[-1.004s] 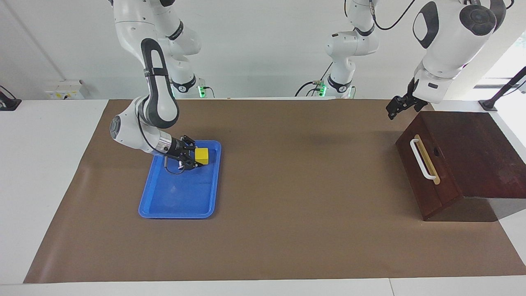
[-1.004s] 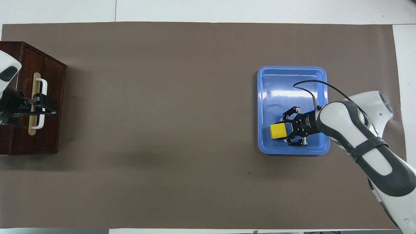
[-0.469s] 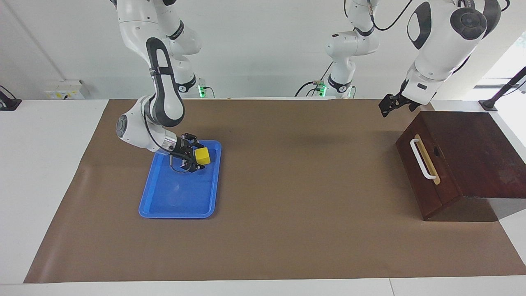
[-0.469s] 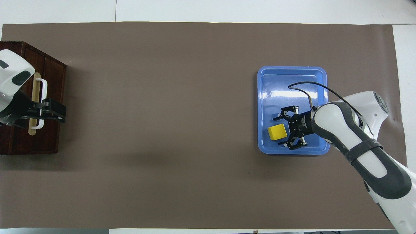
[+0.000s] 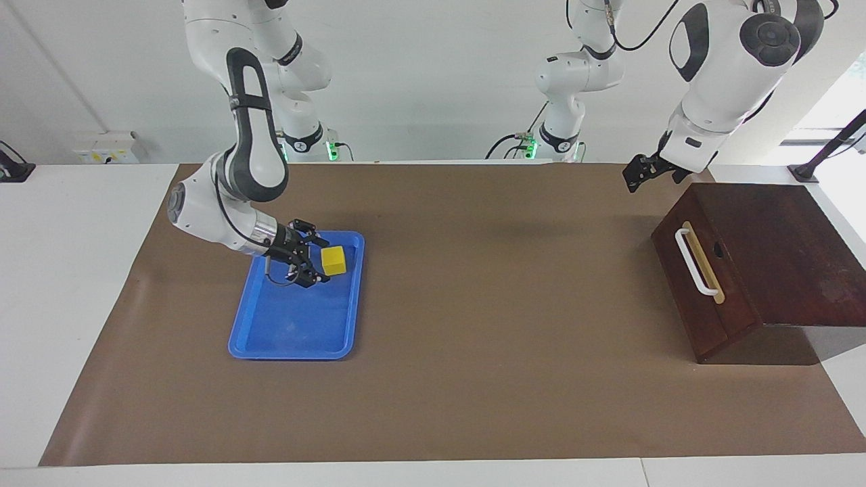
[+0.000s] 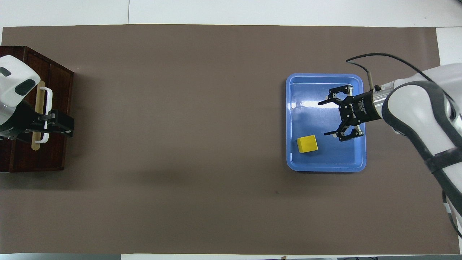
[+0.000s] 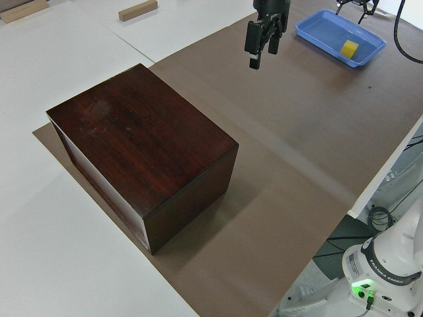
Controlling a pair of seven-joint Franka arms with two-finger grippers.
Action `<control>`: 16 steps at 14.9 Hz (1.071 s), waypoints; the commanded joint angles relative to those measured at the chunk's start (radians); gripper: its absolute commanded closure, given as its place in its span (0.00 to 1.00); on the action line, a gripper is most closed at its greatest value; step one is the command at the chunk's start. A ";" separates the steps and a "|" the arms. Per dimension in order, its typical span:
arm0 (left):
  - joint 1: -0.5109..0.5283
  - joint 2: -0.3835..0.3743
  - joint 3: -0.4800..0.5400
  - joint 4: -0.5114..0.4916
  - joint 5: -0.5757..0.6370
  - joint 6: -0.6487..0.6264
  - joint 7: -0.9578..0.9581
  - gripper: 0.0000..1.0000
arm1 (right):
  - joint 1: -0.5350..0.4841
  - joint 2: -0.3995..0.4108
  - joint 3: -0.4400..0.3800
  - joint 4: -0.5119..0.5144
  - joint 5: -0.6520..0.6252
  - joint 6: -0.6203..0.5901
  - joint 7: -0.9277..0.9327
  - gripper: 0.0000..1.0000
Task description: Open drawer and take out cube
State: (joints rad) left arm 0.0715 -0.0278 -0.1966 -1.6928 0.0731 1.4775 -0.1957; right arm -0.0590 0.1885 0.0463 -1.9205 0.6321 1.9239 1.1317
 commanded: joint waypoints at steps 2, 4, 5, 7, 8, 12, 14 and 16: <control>0.011 0.008 -0.011 0.016 -0.012 -0.017 0.012 0.00 | -0.005 -0.014 0.006 0.233 -0.204 -0.202 -0.019 0.00; 0.017 0.006 -0.011 0.011 -0.013 -0.016 0.015 0.00 | -0.004 -0.030 0.004 0.303 -0.282 -0.293 -0.213 0.00; 0.017 0.008 -0.011 0.018 -0.013 -0.016 0.015 0.00 | -0.007 -0.056 0.001 0.307 -0.317 -0.324 -0.354 0.00; 0.014 0.005 -0.011 0.021 -0.013 -0.011 0.018 0.00 | -0.016 -0.108 0.003 0.305 -0.435 -0.368 -0.632 0.00; 0.010 0.006 -0.011 0.025 -0.015 -0.006 0.016 0.00 | -0.016 -0.130 0.003 0.305 -0.483 -0.384 -0.753 0.00; 0.010 -0.003 -0.009 0.016 -0.047 0.004 0.013 0.00 | -0.039 -0.179 0.007 0.307 -0.626 -0.382 -1.206 0.00; 0.013 -0.003 -0.007 0.016 -0.062 0.007 0.010 0.00 | -0.061 -0.181 0.007 0.302 -0.660 -0.353 -1.419 0.00; 0.007 -0.004 -0.006 0.015 -0.062 0.007 0.010 0.00 | -0.082 -0.184 0.006 0.290 -0.660 -0.354 -1.466 0.00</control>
State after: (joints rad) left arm 0.0721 -0.0269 -0.2004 -1.6824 0.0292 1.4802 -0.1942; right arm -0.1109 0.0100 0.0411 -1.6105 -0.0062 1.5557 -0.2453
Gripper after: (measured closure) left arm 0.000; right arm 0.000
